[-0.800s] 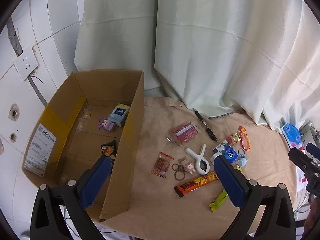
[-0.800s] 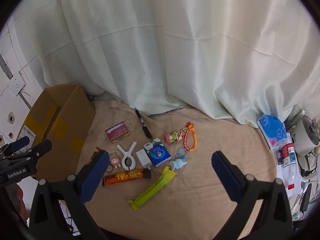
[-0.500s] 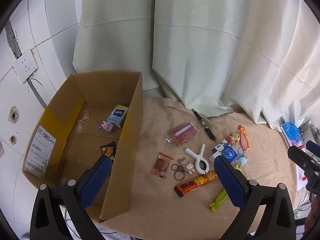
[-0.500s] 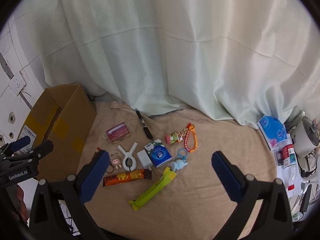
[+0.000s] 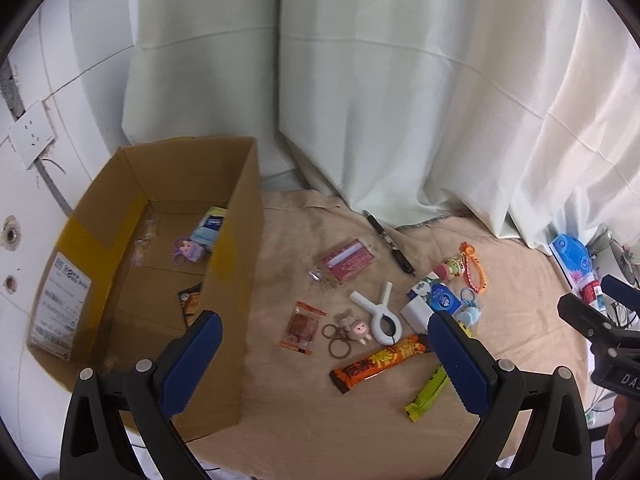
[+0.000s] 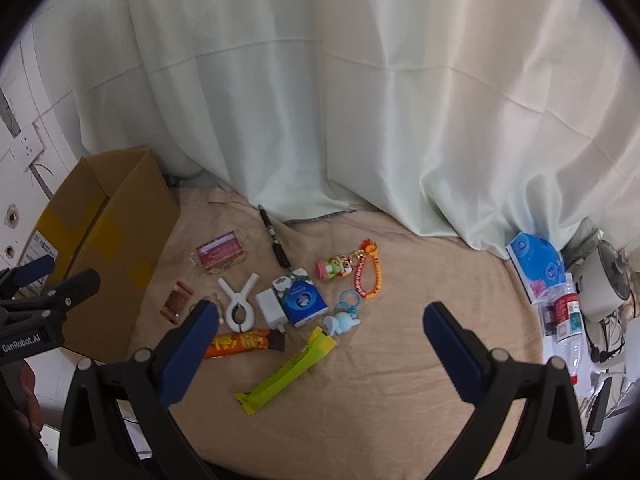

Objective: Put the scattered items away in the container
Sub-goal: 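Move both tools toward the orange snack bar and green snack stick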

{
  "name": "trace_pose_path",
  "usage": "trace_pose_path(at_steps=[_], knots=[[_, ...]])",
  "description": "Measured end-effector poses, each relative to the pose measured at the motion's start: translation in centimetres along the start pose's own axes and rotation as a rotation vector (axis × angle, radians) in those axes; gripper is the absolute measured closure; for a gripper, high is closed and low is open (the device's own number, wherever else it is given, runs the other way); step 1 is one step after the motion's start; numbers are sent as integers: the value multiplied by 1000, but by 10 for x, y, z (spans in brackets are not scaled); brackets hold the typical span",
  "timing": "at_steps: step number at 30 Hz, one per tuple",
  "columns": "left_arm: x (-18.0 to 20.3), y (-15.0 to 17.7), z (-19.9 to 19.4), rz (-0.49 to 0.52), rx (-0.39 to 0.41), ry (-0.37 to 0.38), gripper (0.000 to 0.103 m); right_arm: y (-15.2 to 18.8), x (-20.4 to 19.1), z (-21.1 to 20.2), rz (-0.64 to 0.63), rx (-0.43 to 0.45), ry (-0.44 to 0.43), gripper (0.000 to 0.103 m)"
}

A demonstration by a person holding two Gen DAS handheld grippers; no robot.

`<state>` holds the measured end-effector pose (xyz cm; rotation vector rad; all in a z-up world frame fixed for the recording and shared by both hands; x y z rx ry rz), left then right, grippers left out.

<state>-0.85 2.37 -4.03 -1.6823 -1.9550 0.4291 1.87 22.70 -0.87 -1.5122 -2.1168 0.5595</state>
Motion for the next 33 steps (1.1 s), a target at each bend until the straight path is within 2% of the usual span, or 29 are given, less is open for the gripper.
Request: trace_pose_path(at_steps=[8, 15, 21, 27, 29, 31, 33], knots=[[28, 28, 41, 108, -78, 12, 0, 29, 17, 24, 35, -91, -18, 0], [49, 70, 99, 284, -103, 23, 0, 53, 21, 50, 83, -169, -46, 0], [55, 94, 148, 359, -167, 125, 0, 66, 13, 71, 94, -216, -76, 0], [61, 105, 167, 481, -186, 138, 1, 71, 5, 87, 89, -252, -95, 3], [63, 106, 169, 506, -188, 143, 4, 74, 4, 91, 92, -268, -102, 7], [65, 108, 171, 524, -193, 151, 17, 75, 4, 95, 99, -276, -106, 8], [67, 112, 175, 538, -209, 161, 21, 76, 5, 99, 106, -282, -106, 8]])
Point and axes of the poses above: each gripper's, at about its wrist camera, not at the fingertips, and z roughly the way its jaws point, x to its right, y to its underside, the point moved 3 cm from there along z, roughly the way its jaws point, and after that the axes turned 11 degrees about -z, right-handed, at the moved point
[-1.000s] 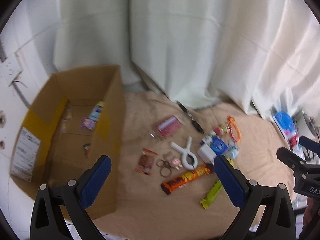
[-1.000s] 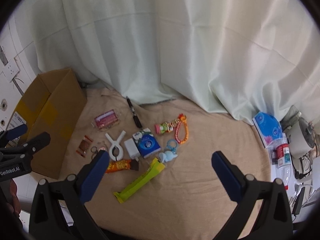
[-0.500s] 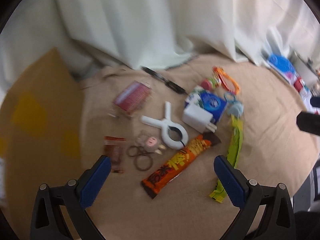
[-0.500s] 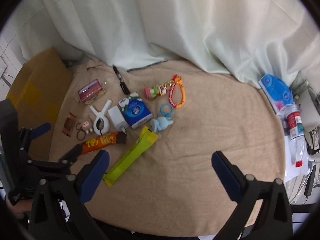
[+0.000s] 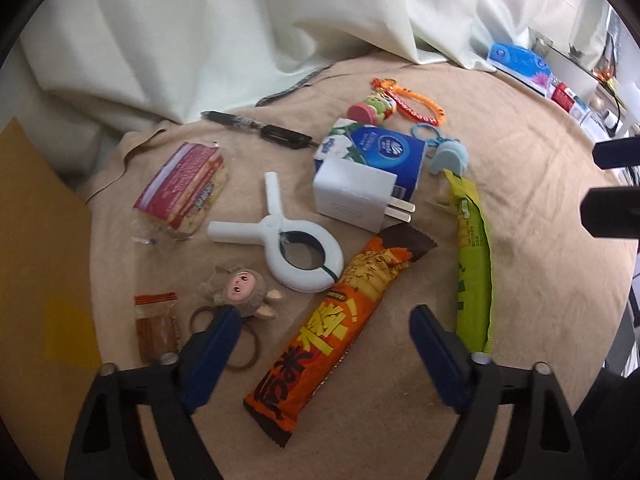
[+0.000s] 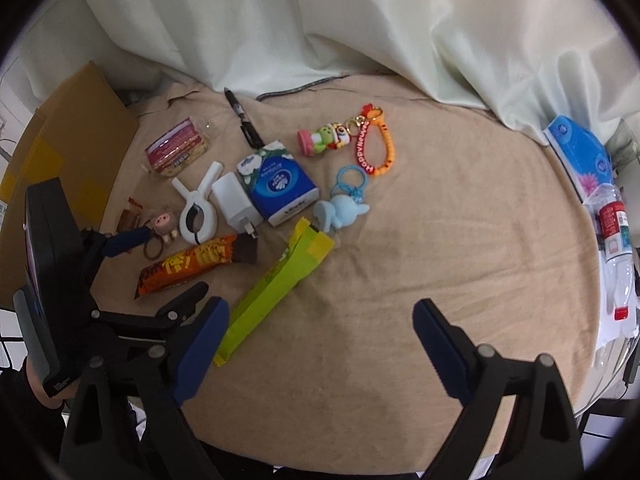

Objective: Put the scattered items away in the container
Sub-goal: 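Move both tools toward the orange snack bar and green snack stick, then grasp the orange snack bar with the left tool while the right tool grasps the green stick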

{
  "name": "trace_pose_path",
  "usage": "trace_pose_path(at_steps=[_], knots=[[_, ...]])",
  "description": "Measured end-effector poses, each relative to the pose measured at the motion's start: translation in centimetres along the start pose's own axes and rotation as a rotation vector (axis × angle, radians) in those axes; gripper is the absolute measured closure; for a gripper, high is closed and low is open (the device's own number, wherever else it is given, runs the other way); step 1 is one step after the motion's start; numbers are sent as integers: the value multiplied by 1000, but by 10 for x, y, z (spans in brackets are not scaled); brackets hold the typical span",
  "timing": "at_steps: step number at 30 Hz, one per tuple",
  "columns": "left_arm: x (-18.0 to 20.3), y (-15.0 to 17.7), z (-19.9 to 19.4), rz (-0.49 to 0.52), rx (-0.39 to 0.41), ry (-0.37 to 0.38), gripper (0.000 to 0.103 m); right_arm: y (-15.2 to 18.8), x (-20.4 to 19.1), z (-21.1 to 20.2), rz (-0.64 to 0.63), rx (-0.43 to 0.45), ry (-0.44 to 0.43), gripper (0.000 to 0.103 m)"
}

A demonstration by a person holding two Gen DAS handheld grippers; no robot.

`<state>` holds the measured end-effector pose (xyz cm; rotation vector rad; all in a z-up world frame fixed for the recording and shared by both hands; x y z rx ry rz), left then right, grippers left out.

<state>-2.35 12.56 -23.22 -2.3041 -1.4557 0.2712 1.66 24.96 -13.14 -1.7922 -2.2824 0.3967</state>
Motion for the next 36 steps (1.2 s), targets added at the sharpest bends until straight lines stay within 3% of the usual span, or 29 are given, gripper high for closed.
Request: trace_pose_path(at_steps=[4, 8, 9, 10, 12, 21, 30, 36], knots=[[6, 6, 10, 11, -26, 43, 31, -1, 0, 9, 4, -22, -4, 8], [8, 10, 13, -4, -22, 47, 32, -3, -4, 17, -4, -39, -18, 10], [7, 10, 13, -18, -19, 42, 38, -3, -4, 18, -5, -41, -21, 11], [4, 9, 12, -38, -15, 33, 52, -4, -6, 21, -6, -46, -24, 12], [-1, 7, 9, -85, -24, 33, 61, -4, -7, 27, -5, -62, -33, 14], [-5, 12, 0, -189, -93, 88, 68, 3, -7, 46, 29, -114, -69, 27], [-26, 37, -9, -392, -103, 49, 68, 6, -14, 54, 36, -132, -93, 28], [-18, 33, -5, -359, -78, 17, 68, 1, -26, 67, 68, -157, -128, 31]])
Point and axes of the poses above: each gripper's, at about its wrist camera, not at the fingertips, and z roughly the way its jaws point, x to its right, y to its underside, the point moved 3 cm from there along z, roughly the way its jaws point, and after that the axes turned 11 degrees about -z, right-handed, at the moved point
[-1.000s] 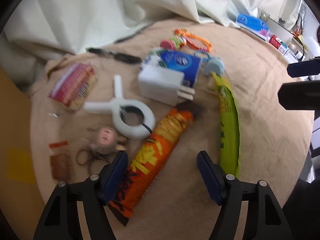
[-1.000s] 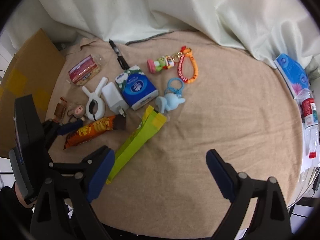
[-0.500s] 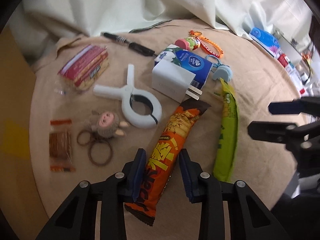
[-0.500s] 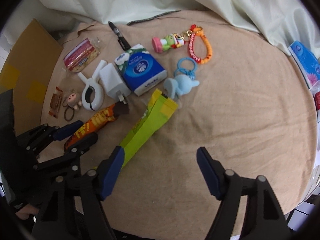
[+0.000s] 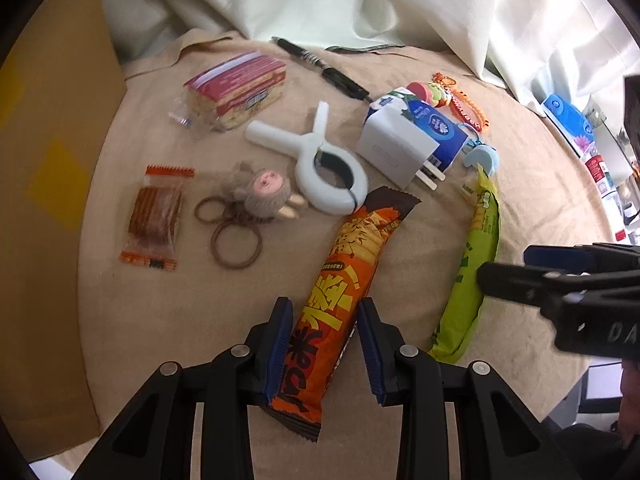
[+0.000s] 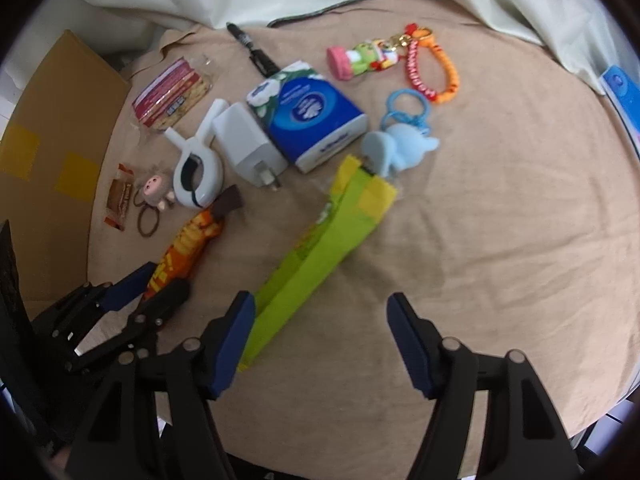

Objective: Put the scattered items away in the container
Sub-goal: 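Grasp the orange snack bar with the left tool while the right tool grasps the green stick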

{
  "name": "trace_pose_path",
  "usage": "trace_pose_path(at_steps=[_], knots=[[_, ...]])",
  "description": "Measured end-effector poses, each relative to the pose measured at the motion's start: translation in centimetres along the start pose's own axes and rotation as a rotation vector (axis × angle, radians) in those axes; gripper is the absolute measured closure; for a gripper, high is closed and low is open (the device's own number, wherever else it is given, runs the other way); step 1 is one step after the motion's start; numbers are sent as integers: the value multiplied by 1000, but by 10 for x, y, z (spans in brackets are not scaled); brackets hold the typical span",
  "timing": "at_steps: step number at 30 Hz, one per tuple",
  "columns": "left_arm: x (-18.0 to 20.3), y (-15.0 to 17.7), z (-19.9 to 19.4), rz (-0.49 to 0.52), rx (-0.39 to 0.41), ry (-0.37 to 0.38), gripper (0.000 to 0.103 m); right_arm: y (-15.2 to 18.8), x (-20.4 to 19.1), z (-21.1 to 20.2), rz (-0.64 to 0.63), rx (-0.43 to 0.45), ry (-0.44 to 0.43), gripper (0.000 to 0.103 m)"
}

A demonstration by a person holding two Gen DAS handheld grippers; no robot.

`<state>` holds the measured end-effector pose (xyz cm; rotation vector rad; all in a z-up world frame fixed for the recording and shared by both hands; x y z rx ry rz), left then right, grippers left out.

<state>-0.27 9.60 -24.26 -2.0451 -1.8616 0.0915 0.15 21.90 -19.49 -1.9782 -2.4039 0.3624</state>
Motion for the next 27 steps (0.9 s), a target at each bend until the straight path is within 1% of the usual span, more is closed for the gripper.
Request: trace_pose_path(at_steps=[2, 6, 7, 8, 9, 10, 11, 12, 13, 14, 15, 17, 18, 19, 20, 21, 22, 27], knots=[[1, -2, 0, 7, 3, -2, 68, -3, -3, 5, 14, -6, -16, 36], [2, -8, 2, -9, -5, 14, 68, -7, -5, 16, 52, -23, -48, 44], [2, -9, 2, -6, -8, 15, 67, -9, -6, 16, 48, -19, -39, 47], [3, -10, 3, -1, -10, 14, 67, -10, -7, 16, 43, -16, -33, 53], [4, -11, 3, 4, -11, 12, 67, -11, -8, 16, 44, -17, -32, 55], [5, -11, 3, 7, -12, 9, 67, -12, -8, 16, 49, -16, -35, 61], [6, -12, 4, 9, -14, 8, 66, -13, -9, 16, 49, -16, -44, 63], [7, -12, 4, 13, -15, 9, 62, -13, -11, 16, 40, -17, -47, 64], [8, -12, 4, 19, -17, 13, 56, -14, -12, 16, 30, -14, -48, 66], [11, -12, 5, 29, -20, 18, 52, -14, -13, 16, 28, -13, -55, 67], [14, -11, 6, 45, -21, 14, 50, -13, -13, 15, 30, -12, -59, 67], [17, -9, 7, 60, -11, -2, 51, -12, -11, 12, 31, -11, -67, 73], [16, -8, 5, 51, -10, 10, 52, -11, -10, 9, 29, -11, -73, 75], [16, -8, 4, 39, -14, 39, 59, -10, -9, 6, 24, -8, -76, 77], [15, -8, 4, 31, -20, 59, 65, -9, -8, 2, 20, 1, -74, 77], [15, -8, 4, 27, -25, 64, 71, -8, -5, -4, 17, 14, -67, 77], [14, -8, 4, 27, -27, 60, 74, -7, -3, -10, 14, 26, -61, 77], [14, -11, -4, 13, -38, 59, 76, -4, 11, -29, 33, 60, -59, 77]])
Point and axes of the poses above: each gripper's, at about its wrist camera, not at the fingertips, and z roughly the way its jaws point, x to its right, y to its underside, the point moved 3 cm from there along z, roughly the way its jaws point, and after that the axes turned 11 degrees about -z, right-handed, at the moved point
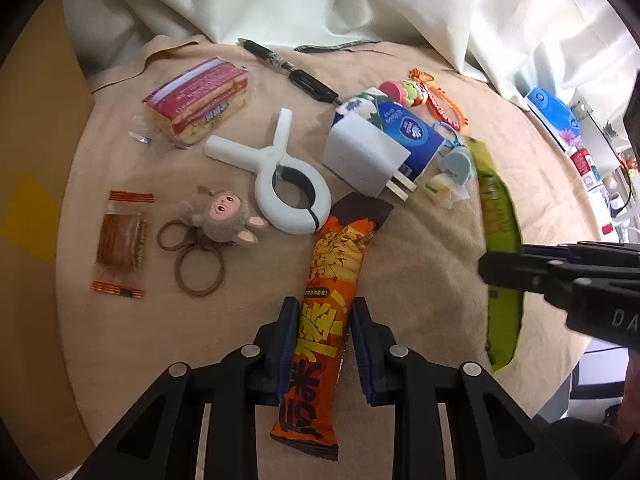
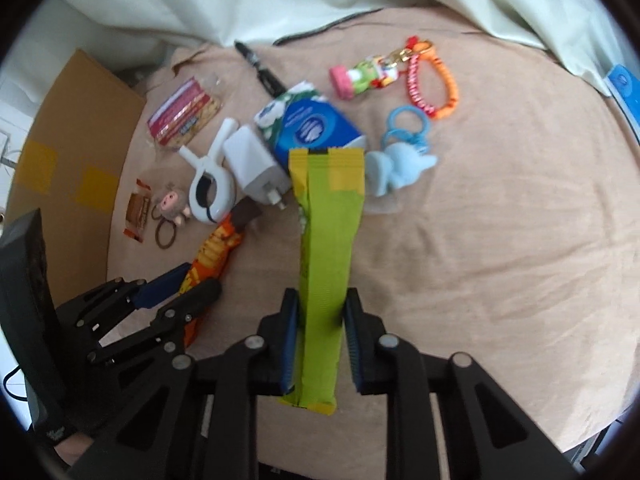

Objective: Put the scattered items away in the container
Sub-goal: 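Grasp the orange snack bar with the left tool while the right tool grasps the green stick, then carry both snacks over the cardboard box with both tools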

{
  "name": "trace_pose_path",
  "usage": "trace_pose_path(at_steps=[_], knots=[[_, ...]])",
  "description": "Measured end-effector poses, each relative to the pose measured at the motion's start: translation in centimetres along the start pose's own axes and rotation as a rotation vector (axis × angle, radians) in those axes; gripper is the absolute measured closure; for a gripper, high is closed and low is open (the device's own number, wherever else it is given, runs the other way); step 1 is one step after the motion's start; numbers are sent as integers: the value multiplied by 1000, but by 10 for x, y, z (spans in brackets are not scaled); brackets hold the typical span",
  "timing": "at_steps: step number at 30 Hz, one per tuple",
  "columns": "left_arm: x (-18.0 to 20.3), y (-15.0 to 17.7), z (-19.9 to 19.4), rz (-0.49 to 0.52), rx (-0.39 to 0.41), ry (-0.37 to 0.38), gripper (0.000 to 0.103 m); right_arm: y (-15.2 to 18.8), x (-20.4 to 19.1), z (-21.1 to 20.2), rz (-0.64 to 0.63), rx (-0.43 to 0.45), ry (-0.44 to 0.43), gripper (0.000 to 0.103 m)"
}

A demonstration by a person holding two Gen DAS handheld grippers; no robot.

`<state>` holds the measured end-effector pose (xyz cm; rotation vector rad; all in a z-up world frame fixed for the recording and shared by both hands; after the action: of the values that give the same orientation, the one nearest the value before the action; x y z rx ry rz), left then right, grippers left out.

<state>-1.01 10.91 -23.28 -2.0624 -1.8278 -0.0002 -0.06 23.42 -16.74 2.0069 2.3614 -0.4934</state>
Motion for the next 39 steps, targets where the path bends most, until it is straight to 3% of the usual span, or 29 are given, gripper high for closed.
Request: trace_pose_path(at_steps=[12, 28, 39], knots=[[8, -40, -83, -70, 132, 15, 77, -14, -4, -59, -31, 134, -6, 77], [-3, -49, -103, -111, 206, 19, 81, -33, -15, -81, -81, 200, -6, 77], [-10, -69, -174, -172, 317, -26, 81, -56, -35, -125, -146, 302, -24, 77]])
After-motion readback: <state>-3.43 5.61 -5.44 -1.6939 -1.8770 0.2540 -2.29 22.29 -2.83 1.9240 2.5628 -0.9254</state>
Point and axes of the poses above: each gripper's, at about its wrist camera, not at the fingertips, and z roughly the way its jaws point, x to its right, y to its underside, the point moved 3 cm from there along z, roughly the way its jaws point, and after that the axes turned 11 degrees about -z, right-handed, at the moved point
